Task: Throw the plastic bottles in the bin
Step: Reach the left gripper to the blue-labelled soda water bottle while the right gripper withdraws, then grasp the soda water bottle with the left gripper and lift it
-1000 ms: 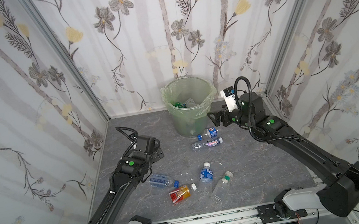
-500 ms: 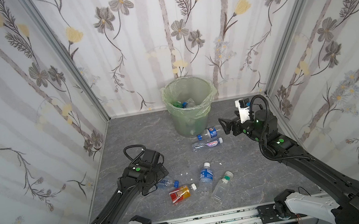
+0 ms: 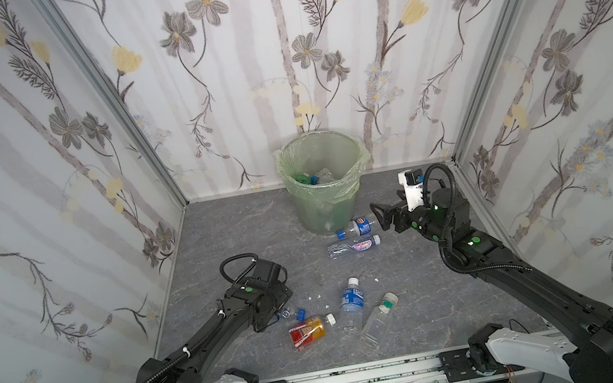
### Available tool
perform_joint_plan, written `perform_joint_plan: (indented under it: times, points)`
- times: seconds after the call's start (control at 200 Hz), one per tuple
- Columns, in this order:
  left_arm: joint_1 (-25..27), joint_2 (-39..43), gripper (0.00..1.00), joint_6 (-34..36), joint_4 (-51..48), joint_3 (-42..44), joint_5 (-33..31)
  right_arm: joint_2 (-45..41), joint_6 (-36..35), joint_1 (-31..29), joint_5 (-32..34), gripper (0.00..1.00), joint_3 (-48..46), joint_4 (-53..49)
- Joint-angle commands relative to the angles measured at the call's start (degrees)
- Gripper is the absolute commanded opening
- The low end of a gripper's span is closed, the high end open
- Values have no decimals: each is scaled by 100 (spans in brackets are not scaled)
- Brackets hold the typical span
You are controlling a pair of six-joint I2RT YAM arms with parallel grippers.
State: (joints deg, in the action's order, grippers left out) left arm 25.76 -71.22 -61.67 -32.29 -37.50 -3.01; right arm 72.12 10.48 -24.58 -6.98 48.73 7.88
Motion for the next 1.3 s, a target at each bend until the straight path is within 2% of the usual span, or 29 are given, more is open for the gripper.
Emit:
perform_joint_plan:
  times: [0.0, 0.165, 0.505, 0.575, 0.695, 0.819, 0.889, 0.954, 1.164, 1.294]
  points:
    - [-9, -249, 88, 80, 428, -124, -223, -13, 33, -3, 35, 100, -30, 29]
    - [-44, -452, 74, 370, 539, -203, -501, -81, 49, 10, 119, 100, -52, -47]
    - [-62, -1305, 65, 1235, 699, -557, -499, -313, 130, 9, 211, 100, -117, -273]
    - [-87, -1299, 58, 1419, 683, -648, -520, -403, 129, 11, 266, 100, -142, -351]
    - [-140, -1204, 40, 1634, 676, -805, -633, -517, 137, 11, 346, 100, -209, -426]
    - [-176, -1041, 37, 2018, 663, -1080, -660, -598, 206, 6, 360, 100, -280, -520]
    - [-185, -902, 37, 2464, 650, -1347, -520, -627, 239, 9, 274, 100, -351, -590]
    - [-185, -740, 37, 2797, 619, -1728, -509, -620, 282, 6, 212, 99, -389, -715]
    - [-183, -245, 37, 3367, 636, -3160, -1019, -613, 537, 6, 170, 96, -463, -1045]
    - [-185, -262, 36, 3755, 679, -4196, -869, -730, 739, 10, 165, 95, -740, -906]
